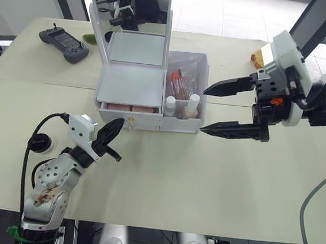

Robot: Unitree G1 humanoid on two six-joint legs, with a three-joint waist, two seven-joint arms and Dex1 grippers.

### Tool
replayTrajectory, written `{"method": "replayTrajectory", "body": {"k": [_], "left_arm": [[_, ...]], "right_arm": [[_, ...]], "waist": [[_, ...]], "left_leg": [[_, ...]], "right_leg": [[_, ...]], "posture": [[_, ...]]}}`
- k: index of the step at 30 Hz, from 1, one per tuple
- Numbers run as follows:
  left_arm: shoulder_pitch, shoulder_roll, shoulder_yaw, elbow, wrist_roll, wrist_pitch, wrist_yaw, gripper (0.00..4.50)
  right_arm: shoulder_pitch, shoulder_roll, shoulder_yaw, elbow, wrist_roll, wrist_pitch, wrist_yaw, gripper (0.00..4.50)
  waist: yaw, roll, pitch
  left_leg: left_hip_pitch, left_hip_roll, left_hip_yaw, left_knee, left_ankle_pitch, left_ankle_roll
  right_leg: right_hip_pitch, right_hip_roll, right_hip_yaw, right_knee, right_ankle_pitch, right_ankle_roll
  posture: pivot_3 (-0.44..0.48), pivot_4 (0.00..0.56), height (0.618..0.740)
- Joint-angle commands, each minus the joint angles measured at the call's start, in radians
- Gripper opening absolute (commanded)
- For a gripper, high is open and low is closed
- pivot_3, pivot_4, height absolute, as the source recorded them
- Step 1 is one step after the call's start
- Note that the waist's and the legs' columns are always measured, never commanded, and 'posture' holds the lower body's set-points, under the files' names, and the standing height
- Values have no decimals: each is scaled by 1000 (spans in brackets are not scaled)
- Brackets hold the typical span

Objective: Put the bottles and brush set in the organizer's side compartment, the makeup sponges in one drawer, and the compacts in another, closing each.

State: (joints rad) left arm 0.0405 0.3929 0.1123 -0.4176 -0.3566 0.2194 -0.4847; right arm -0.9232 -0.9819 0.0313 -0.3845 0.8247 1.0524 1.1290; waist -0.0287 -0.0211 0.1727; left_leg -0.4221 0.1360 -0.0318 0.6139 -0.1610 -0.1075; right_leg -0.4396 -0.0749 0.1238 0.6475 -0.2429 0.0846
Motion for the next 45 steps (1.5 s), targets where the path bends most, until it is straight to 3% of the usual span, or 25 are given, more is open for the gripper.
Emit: {"method": "replayTrajectory", "body": {"k": [1, 20, 23, 26, 29, 32, 35, 39, 42, 45], "left_arm": [[-28, 14, 6, 18, 13, -36, -18, 26], [-137, 5, -21, 131, 63, -96, -42, 26], [-126, 13, 1, 116, 22, -65, -56, 26], [-79, 72, 47, 87, -72, -21, -148, 26], [-70, 162, 130, 139, -148, 7, -245, 593], [-89, 300, 229, 259, -206, 32, -381, 1507], [-150, 433, 295, 460, -192, -21, -507, 2430], [-324, 574, 300, 785, -131, -106, -612, 3812], [-487, 687, 268, 1131, -38, -227, -674, 4462], [-634, 750, 234, 1369, 31, -313, -693, 4462]], "right_arm": [[-2, -24, -49, -32, 24, 10, -8, 4500], [24, -52, -83, -47, 55, 15, -27, 4500], [26, -55, -88, -50, 64, 31, -36, 4500], [73, -53, -121, -62, 99, 89, -94, 4500], [165, -73, -170, -36, 69, 84, -133, 4500], [346, -119, -262, -5, -7, 3, -128, 4500], [533, -117, -434, 1, -13, -35, -112, 4500], [786, -119, -593, 17, -103, -136, -60, 4500], [922, -80, -676, 27, -146, -194, -56, 4500], [988, -37, -710, 78, -194, -283, -66, 4500]], "waist": [[1, 0, 0], [17, 0, 0], [17, 0, 0], [14, -1, 0], [14, -2, 0], [18, -3, 0], [23, -6, 1], [24, -6, 1], [21, -9, 0], [5, -9, 0]], "left_leg": [[0, 0, 0, 0, 0, 0], [0, 0, 0, 0, 0, 0], [0, 0, 0, 0, 0, 0], [0, 0, 0, 0, 0, 0], [0, 0, 0, -2, 0, 0], [0, 0, 0, -1, 0, 0], [0, 0, 1, -1, 0, 0], [0, 0, 1, -2, 0, 0], [1, 0, 1, -3, 0, -1], [1, 0, 2, -4, 0, -1]], "right_leg": [[0, 0, 0, 0, 0, 0], [0, 0, 0, 0, 0, 1], [0, 0, 0, 0, 0, 1], [0, 0, 0, 0, 0, 1], [-1, 0, 0, 0, 0, 0], [-1, 0, 0, 0, 0, -1], [-1, -1, -1, -1, -1, 0], [-1, -1, -1, -1, -1, 0], [-1, 0, -2, -1, -1, 0], [-1, -1, -1, -2, -1, 0]], "posture": [[0, 150, 705], [0, 150, 705], [0, 150, 705], [0, 150, 705], [0, 150, 705], [0, 150, 705], [0, 150, 705], [0, 150, 705], [0, 150, 705], [0, 150, 705]]}}
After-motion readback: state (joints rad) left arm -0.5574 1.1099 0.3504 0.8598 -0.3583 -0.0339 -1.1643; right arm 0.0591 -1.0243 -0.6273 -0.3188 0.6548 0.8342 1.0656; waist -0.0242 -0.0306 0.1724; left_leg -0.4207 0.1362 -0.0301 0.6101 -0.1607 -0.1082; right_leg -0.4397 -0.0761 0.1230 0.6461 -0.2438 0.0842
